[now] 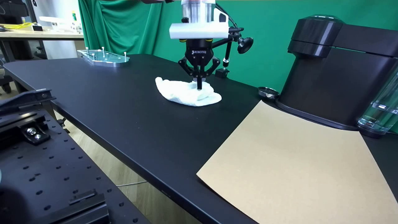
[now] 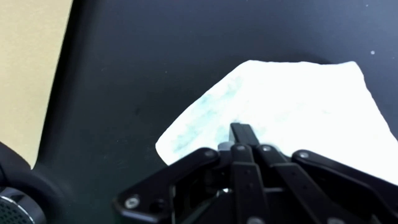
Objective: Hang the white towel on the black stand
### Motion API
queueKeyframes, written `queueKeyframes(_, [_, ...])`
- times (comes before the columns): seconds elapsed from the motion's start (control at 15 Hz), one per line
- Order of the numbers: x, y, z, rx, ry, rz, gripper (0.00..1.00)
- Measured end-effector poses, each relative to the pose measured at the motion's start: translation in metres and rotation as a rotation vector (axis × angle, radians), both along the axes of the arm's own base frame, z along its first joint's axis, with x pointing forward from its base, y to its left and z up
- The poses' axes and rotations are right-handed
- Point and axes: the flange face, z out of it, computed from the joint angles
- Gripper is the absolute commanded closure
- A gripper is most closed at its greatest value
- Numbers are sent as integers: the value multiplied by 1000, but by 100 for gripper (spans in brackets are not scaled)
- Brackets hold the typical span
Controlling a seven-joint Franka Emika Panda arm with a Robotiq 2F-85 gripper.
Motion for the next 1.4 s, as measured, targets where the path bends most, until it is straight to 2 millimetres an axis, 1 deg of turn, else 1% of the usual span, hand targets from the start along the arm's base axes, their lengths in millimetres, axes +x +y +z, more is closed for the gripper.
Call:
queueKeyframes(0.2, [8,6,24,1,-50,20,100])
queueKeyframes(0.4, [17,21,60,-7,-125,75,100])
queueKeyframes(0.67, [25,51,116,-14,-242,153,100])
queueKeyframes(0.93, [25,82,164,-28,-350,224,100])
queueKeyframes(1.13, [23,101,191,-34,-416,256,100])
queueKeyframes(1.4, [27,123,214,-34,-472,278,100])
